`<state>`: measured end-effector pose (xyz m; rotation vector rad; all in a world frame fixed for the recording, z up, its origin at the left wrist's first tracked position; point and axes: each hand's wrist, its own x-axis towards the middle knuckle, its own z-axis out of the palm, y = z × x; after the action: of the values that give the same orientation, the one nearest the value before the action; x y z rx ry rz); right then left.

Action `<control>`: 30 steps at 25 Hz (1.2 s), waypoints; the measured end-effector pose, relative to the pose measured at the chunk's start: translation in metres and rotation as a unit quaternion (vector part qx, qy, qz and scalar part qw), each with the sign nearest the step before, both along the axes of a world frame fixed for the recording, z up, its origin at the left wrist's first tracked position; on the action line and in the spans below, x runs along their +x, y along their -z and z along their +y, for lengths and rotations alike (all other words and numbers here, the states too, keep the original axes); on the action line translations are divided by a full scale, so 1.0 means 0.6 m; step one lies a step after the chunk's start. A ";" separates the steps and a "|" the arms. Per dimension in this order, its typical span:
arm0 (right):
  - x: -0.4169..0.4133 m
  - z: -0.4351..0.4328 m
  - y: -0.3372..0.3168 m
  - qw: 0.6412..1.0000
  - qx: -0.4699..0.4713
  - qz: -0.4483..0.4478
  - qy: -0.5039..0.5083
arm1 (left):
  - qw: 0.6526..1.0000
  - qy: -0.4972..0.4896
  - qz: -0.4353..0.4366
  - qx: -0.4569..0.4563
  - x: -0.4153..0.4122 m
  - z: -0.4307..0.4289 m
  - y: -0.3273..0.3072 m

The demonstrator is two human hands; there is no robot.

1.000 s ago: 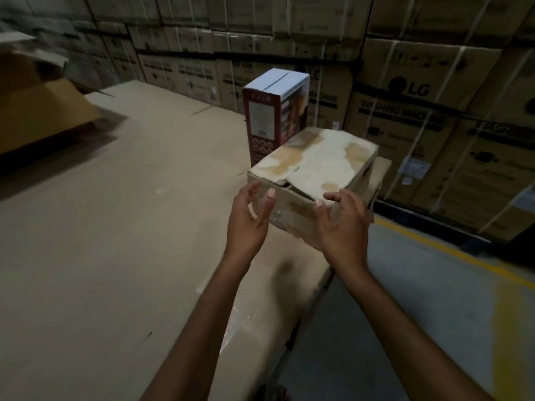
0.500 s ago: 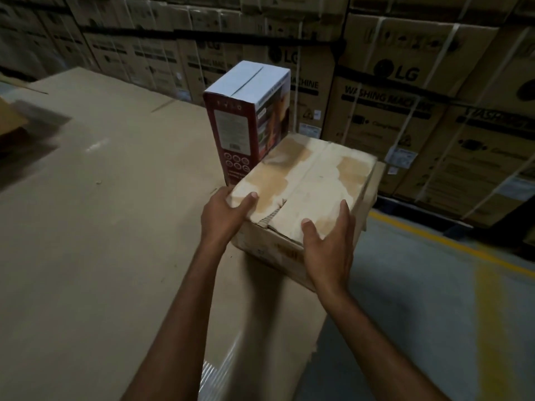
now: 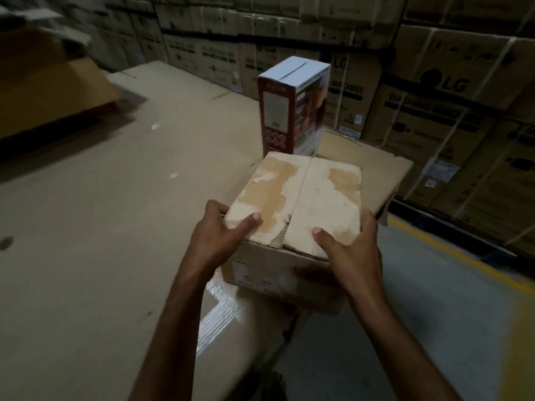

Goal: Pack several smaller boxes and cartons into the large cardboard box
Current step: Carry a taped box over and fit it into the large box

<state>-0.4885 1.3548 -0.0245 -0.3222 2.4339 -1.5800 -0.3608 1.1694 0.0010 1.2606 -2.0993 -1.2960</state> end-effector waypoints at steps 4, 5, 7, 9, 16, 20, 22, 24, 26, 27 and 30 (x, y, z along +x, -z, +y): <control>0.092 0.053 -0.017 0.993 -0.062 0.003 -0.104 | 0.992 -0.104 0.065 0.003 0.170 0.107 -0.009; 0.120 0.063 -0.018 0.989 -0.069 0.007 -0.131 | 0.987 -0.133 0.086 0.005 0.212 0.137 -0.007; 0.178 0.081 -0.018 0.980 -0.077 0.009 -0.184 | 0.973 -0.192 0.130 -0.003 0.296 0.193 -0.002; 0.233 0.090 -0.019 0.969 -0.094 0.005 -0.230 | 0.961 -0.228 0.156 -0.020 0.372 0.238 0.000; 0.444 0.050 -0.067 0.919 -0.132 -0.021 -0.370 | 0.910 -0.316 0.266 -0.041 0.619 0.278 -0.022; 0.597 -0.015 -0.071 0.905 -0.155 -0.037 -0.395 | 0.903 -0.330 0.271 -0.054 0.784 0.232 -0.028; 0.692 -0.062 -0.065 0.898 -0.160 -0.029 -0.409 | 0.917 -0.319 0.229 -0.067 0.878 0.202 -0.024; 0.789 -0.115 -0.059 0.895 -0.170 -0.010 -0.412 | 0.924 -0.318 0.199 -0.075 0.969 0.163 -0.021; 0.876 -0.166 -0.057 0.891 -0.181 0.006 -0.416 | 0.911 -0.342 0.222 -0.059 1.051 0.116 -0.015; 0.917 -0.195 -0.059 0.887 -0.187 0.014 -0.421 | 0.902 -0.353 0.241 -0.056 1.092 0.090 -0.017; 1.008 -0.258 -0.075 0.879 -0.204 0.039 -0.430 | 0.889 -0.362 0.272 -0.074 1.180 0.018 -0.018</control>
<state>0.1163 1.1997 0.0208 -1.3327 1.5486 -1.5856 0.3474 1.1803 0.0118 1.2420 -1.1383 -0.9604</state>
